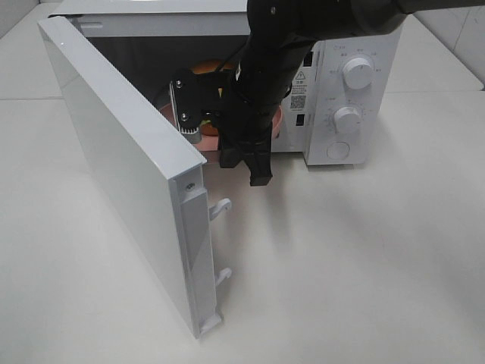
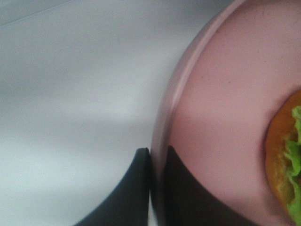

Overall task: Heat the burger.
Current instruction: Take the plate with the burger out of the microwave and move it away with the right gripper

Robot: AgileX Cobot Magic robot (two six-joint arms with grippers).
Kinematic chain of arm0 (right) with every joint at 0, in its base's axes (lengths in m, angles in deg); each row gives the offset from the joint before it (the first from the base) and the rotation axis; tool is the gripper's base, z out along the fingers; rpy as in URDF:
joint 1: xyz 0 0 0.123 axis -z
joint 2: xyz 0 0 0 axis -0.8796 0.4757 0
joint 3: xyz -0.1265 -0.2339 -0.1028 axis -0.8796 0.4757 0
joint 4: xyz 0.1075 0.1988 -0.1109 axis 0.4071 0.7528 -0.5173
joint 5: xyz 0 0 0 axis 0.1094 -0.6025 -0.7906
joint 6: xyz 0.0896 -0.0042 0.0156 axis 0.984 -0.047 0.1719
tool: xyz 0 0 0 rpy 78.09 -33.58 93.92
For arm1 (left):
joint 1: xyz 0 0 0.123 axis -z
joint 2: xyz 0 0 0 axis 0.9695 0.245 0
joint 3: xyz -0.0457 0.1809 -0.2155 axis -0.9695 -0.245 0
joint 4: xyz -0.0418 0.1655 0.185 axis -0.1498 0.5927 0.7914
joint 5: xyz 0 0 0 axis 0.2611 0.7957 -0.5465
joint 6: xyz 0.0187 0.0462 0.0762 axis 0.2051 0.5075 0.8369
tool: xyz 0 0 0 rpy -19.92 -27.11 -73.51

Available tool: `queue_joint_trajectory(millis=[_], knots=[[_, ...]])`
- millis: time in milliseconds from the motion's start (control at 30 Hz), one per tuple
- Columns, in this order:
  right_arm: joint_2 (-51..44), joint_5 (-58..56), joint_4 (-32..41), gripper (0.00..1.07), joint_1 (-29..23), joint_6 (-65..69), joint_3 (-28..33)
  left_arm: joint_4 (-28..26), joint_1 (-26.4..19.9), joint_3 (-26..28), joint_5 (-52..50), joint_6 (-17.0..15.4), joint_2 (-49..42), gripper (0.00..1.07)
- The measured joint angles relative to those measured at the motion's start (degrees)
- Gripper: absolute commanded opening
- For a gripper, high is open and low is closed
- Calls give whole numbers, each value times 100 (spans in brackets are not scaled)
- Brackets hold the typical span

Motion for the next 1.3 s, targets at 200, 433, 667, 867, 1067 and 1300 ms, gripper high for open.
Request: queue_joint_trajectory(millis=[200,433,667,867,1067,1300], knots=[[-384,521,-6,0,-6,-46,613,0,0,0,0,0,0,100],[-613,877,-178,0,-34,-69,957,0,0,0,0,0,0,100],[-922,1175,-350,0,-46,-155,1392,0,0,0,0,0,0,100],[-1306,1197,-493,0,-57,-241,1862,0,0,0,0,0,0,100],[-1541,1180,-510,0,-57,-372,2177,0,0,0,0,0,0,100],[-1942,1169,-521,0,-126,-372,2515,0,0,0,0,0,0,100]])
